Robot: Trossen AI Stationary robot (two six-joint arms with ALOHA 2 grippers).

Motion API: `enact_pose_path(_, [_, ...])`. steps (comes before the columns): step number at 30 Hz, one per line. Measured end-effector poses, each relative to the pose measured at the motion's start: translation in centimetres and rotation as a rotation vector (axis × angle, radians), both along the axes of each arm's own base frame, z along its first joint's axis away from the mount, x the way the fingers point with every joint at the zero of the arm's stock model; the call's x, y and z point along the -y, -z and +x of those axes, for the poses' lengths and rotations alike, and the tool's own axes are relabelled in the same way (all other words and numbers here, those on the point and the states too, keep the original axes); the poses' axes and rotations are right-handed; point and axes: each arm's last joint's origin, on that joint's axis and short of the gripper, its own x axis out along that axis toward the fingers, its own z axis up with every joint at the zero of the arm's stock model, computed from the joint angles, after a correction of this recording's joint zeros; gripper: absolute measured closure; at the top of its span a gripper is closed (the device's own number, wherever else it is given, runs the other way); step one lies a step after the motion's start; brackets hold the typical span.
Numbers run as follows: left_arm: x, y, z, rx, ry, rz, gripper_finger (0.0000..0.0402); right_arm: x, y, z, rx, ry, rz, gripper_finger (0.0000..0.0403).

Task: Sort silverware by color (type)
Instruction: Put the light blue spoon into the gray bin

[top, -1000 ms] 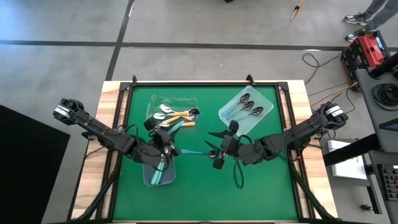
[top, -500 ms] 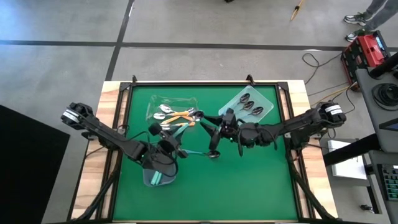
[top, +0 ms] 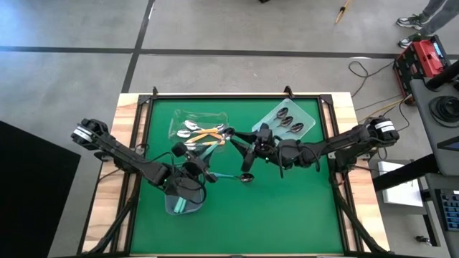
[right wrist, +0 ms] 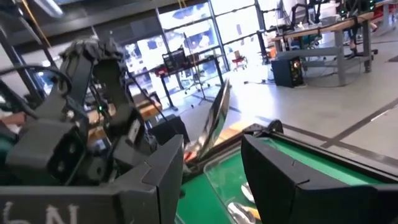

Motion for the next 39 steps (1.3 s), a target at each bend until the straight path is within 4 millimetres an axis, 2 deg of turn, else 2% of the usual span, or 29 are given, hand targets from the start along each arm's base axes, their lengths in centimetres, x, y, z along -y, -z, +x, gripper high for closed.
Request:
enact_pose_path(11, [-0.2,-0.1,0.2,0.037,0.004,-0.034,0.0357,1.0,-0.1,0.2,0.019,-0.018,0.011,0.025])
enact_pose_path(20, [-1.2,-0.2,1.0,0.049,0.048,-0.093,0.0356,1.5,-0.4,0.2,0.046,-0.024,0.005,0.0252])
enact_pose_path(39, [-1.4,-0.3,1.1,0.043,0.048,-0.083,0.0355,2.6,-0.4,0.5,0.07,0.013,-0.013,0.0269])
